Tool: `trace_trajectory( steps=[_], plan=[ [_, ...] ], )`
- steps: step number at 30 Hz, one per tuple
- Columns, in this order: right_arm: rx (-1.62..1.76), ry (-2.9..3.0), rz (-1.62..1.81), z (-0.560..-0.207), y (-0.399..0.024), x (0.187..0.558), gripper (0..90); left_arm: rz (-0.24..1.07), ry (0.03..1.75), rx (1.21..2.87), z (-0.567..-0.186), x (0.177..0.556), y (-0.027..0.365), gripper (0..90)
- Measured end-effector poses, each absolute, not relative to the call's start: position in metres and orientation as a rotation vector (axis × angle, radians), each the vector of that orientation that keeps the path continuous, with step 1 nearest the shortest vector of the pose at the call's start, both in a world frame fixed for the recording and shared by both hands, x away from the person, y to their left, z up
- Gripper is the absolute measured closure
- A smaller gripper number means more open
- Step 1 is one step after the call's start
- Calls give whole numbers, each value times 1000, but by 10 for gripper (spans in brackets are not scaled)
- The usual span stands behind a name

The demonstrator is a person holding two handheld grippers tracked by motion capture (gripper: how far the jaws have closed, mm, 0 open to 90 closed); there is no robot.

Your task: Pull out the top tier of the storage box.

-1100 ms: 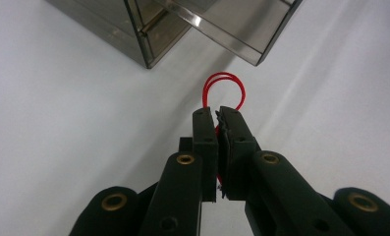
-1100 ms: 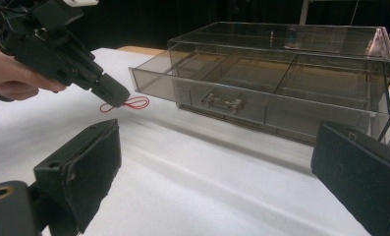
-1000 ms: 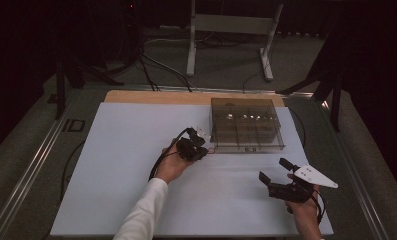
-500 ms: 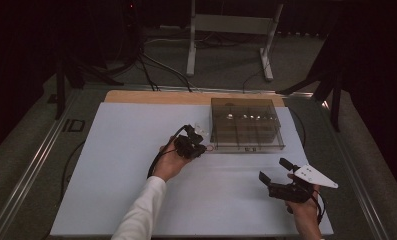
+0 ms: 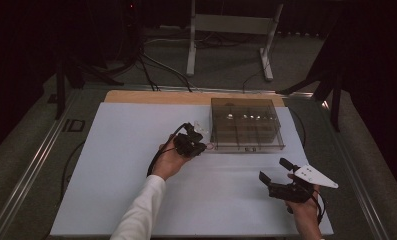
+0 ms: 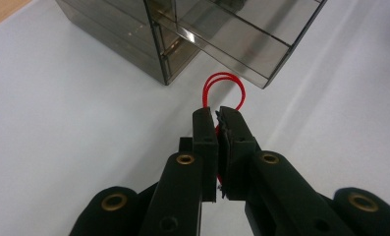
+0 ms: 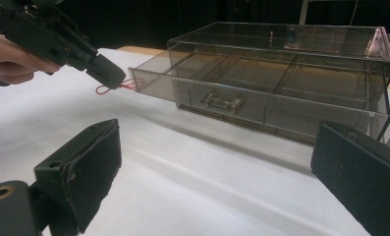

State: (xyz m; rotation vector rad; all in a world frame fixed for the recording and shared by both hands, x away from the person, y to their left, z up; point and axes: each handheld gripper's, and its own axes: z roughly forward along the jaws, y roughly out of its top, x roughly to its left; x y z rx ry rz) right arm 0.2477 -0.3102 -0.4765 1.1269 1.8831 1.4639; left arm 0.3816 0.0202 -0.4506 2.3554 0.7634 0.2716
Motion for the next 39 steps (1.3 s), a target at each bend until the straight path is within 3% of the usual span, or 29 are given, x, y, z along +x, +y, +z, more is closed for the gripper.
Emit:
trace_trajectory(
  steps=[39],
  plan=[
    [1126, 1886, 1461, -477, -310, 248, 51, 305, 752, 2315, -427, 387, 19, 888]
  ],
)
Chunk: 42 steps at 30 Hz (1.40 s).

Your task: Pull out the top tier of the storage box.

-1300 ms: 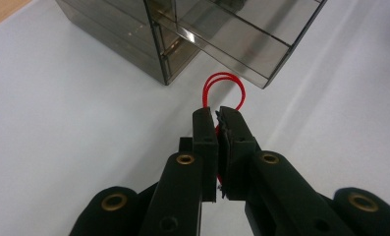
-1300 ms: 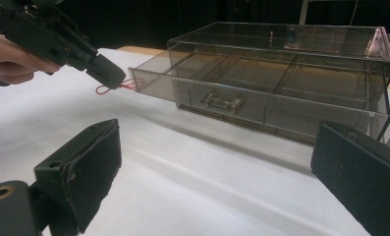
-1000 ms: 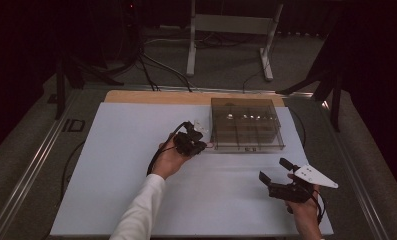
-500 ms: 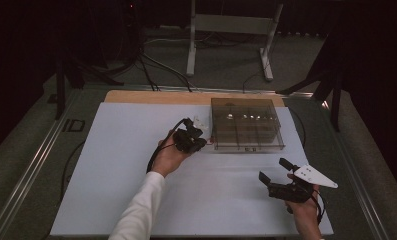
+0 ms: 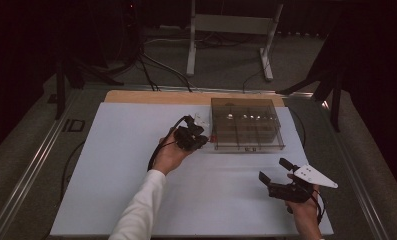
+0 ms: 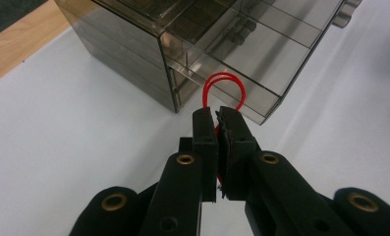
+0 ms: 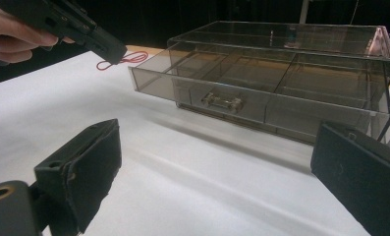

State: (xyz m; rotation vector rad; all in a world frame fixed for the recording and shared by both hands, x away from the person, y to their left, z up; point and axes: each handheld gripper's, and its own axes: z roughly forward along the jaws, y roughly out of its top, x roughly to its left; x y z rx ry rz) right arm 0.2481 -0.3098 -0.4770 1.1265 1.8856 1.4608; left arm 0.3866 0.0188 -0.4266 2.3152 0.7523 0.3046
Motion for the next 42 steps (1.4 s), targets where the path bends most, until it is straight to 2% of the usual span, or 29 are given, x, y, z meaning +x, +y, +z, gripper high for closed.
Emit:
trace_trajectory(
  steps=[42],
  plan=[
    [1128, 1886, 1459, -477, -310, 248, 52, 307, 711, 2300, -413, 392, -8, 888]
  ],
)
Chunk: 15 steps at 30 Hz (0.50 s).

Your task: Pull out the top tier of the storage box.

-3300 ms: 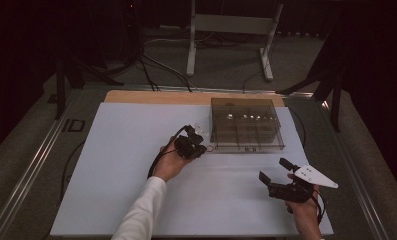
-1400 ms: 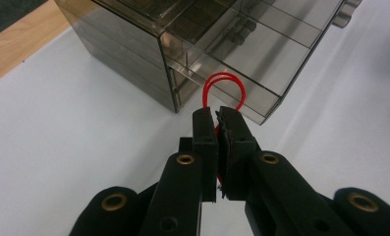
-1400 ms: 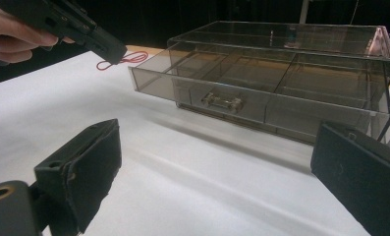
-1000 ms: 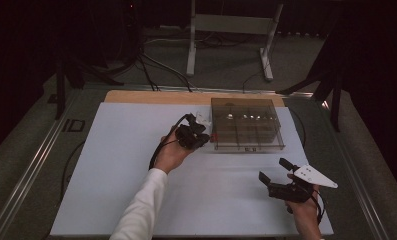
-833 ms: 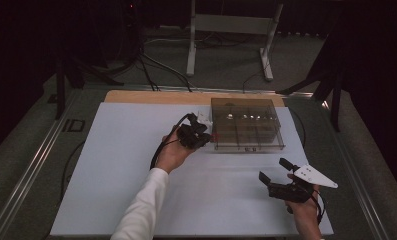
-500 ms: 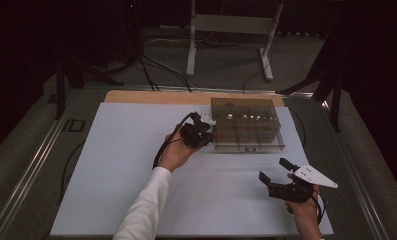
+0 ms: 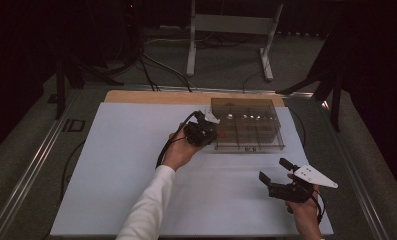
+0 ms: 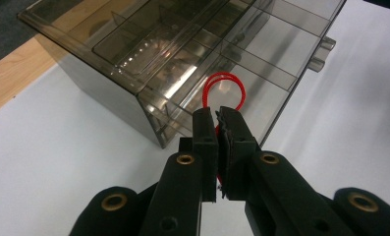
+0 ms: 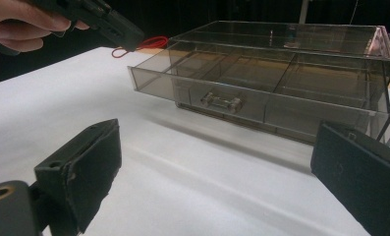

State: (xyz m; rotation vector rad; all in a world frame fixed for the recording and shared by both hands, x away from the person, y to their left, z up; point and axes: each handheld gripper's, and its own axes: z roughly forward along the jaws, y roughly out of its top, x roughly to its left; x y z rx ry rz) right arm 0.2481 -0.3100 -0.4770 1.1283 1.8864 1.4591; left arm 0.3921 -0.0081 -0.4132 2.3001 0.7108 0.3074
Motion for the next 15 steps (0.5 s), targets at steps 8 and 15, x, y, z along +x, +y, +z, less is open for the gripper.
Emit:
trace_trajectory(
  steps=[8, 15],
  plan=[
    [1129, 1890, 1458, -477, -310, 248, 52, 303, 713, 2297, -414, 393, -14, 888],
    [1130, 1890, 1459, -477, -310, 248, 52, 306, 710, 2295, -414, 394, -18, 888]
  ],
)
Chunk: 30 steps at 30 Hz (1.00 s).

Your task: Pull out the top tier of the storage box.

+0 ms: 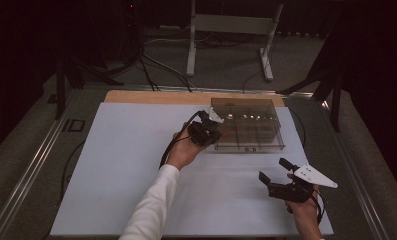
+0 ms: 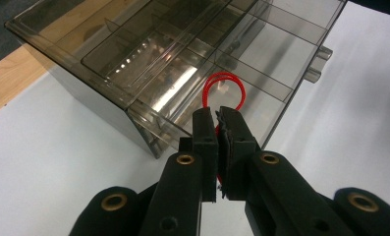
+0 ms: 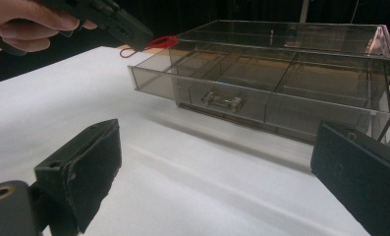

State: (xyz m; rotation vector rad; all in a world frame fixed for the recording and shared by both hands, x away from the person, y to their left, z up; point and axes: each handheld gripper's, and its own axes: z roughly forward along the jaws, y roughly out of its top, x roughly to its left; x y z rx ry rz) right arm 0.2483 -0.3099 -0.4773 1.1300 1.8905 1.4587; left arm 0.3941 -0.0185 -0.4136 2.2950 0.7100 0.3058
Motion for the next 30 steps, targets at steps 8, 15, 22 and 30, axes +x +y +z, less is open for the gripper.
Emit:
trace_trajectory(
  steps=[8, 15, 22, 30],
  plan=[
    [1129, 1890, 1458, -477, -310, 248, 52, 292, 717, 2280, -414, 395, -21, 887],
    [1128, 1887, 1458, -477, -310, 248, 52, 294, 717, 2281, -415, 396, -24, 887],
    [1129, 1888, 1459, -477, -310, 248, 52, 300, 726, 2267, -415, 397, -26, 886],
    [1128, 1888, 1458, -477, -310, 248, 52, 312, 739, 2262, -417, 398, -30, 886]
  ],
)
